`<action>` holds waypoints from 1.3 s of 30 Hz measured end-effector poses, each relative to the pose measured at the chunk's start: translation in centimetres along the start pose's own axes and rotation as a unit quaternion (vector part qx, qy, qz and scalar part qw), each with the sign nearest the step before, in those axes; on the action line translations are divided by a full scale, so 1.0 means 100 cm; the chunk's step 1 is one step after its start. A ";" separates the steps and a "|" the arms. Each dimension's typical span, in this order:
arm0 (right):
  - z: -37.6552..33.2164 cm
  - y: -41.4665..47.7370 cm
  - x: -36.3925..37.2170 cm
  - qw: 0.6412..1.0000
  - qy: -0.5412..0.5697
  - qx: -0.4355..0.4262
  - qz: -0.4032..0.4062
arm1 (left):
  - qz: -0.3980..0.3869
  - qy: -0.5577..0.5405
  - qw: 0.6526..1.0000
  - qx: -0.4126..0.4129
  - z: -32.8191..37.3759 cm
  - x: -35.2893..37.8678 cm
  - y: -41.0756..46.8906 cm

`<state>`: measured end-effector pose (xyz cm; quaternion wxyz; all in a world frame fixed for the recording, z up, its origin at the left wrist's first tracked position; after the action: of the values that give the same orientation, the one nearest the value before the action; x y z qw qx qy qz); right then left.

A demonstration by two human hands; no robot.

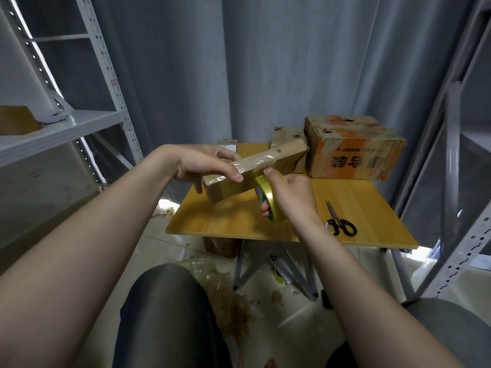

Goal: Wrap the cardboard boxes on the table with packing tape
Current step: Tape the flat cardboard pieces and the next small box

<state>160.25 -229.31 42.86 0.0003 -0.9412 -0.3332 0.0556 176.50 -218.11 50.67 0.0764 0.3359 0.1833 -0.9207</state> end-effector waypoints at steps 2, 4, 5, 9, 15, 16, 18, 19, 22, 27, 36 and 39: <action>0.004 -0.001 0.000 1.000 0.005 0.003 -0.005 | 0.034 0.057 0.997 0.031 0.006 -0.007 0.000; 0.005 -0.002 0.003 0.999 0.026 0.011 -0.016 | 0.089 0.094 0.989 0.067 0.010 -0.013 0.002; 0.004 -0.003 0.004 0.999 0.042 0.015 -0.022 | 0.116 0.102 0.984 0.085 0.010 -0.014 0.004; -0.008 -0.009 0.010 0.995 0.086 -0.014 -0.042 | 0.219 0.076 0.961 0.150 0.007 -0.009 0.011; -0.028 -0.025 0.008 0.979 0.138 -0.139 -0.049 | 0.400 0.069 0.892 0.198 0.001 -0.012 0.008; -0.029 -0.028 0.007 0.976 0.143 -0.152 -0.059 | 0.420 0.095 0.883 0.187 0.000 -0.015 0.008; -0.031 -0.030 0.005 0.975 0.136 -0.158 -0.071 | 0.441 0.126 0.872 0.170 -0.001 -0.018 0.007; -0.030 -0.029 0.004 0.977 0.124 -0.157 -0.069 | 0.448 0.123 0.870 0.166 -0.003 -0.019 0.007; -0.024 -0.027 0.002 0.984 0.090 -0.150 -0.044 | 0.460 0.111 0.868 0.153 -0.005 -0.021 0.007; 0.000 -0.027 0.003 0.989 0.107 -0.102 -0.011 | 0.458 0.155 0.865 0.134 -0.010 -0.013 0.007; 0.022 -0.022 0.004 0.997 0.071 -0.011 -0.014 | 0.470 0.130 0.864 0.128 -0.016 -0.004 0.011; 0.039 -0.022 0.000 0.997 0.069 0.023 -0.016 | 0.455 0.095 0.876 0.133 -0.016 -0.012 0.013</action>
<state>158.50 -227.72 39.06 0.0454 -0.9372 -0.3459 -0.0019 178.70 -218.62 49.89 0.4235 0.4749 -0.1074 -0.7639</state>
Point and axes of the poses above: each hand's wrist, its own y-axis towards the middle knuckle, its own x-axis out of the palm, z = x × y, the point moved 5 cm from there along y, towards the middle knuckle, and after that the axes turned 5 degrees about x, right-handed, at the moved point
